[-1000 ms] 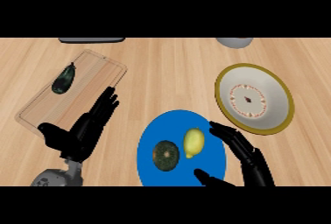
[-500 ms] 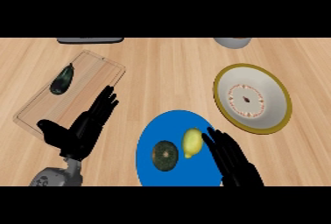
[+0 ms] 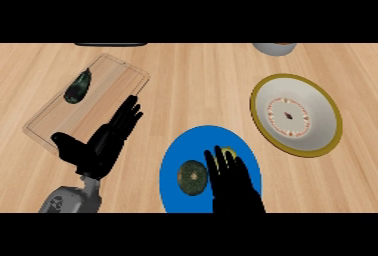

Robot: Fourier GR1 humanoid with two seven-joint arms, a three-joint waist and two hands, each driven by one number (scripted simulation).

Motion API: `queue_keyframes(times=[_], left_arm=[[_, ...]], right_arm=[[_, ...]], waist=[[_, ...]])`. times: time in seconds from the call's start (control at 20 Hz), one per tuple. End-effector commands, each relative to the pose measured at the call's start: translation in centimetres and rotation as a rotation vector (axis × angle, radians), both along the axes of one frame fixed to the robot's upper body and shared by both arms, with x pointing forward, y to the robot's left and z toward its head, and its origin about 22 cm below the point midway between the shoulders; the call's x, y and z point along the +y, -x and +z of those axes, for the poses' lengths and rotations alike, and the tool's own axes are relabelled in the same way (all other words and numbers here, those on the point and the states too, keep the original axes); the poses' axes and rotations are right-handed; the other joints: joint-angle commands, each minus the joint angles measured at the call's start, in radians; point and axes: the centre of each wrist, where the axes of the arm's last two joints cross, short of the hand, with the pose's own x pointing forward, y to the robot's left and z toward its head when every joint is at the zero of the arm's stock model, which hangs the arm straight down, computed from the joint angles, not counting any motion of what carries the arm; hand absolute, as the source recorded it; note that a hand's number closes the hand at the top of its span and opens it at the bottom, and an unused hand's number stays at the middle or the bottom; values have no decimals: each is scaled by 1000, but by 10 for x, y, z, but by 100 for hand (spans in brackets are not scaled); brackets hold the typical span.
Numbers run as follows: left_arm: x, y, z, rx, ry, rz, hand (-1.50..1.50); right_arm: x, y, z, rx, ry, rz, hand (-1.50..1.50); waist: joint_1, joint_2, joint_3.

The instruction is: Pick the squash from the plate and place it in the bowl

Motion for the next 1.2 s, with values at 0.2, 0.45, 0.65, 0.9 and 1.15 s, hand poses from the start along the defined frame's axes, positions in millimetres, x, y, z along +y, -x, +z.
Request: queue_keyframes(times=[0.2, 0.45, 0.65, 0.9, 1.15], left_arm=[[-1, -7, -1, -8, 8, -19, 0], [-11, 1, -6, -2, 4, 4, 0], [-6, 2, 1, 9, 3, -5, 0], [0, -7, 6, -3, 5, -13, 0], [-12, -5, 7, -10, 9, -12, 0]], right_arm=[[33, -10, 13, 158, 109, -156, -150], [38, -22, 1, 223, 155, -192, -150], [38, -29, 0, 275, 167, -191, -150], [50, -42, -13, 274, 193, -165, -150], [59, -46, -20, 276, 200, -186, -150]], waist=[[7, 3, 3], [9, 2, 3], [8, 1, 4], [11, 2, 4], [12, 1, 5]])
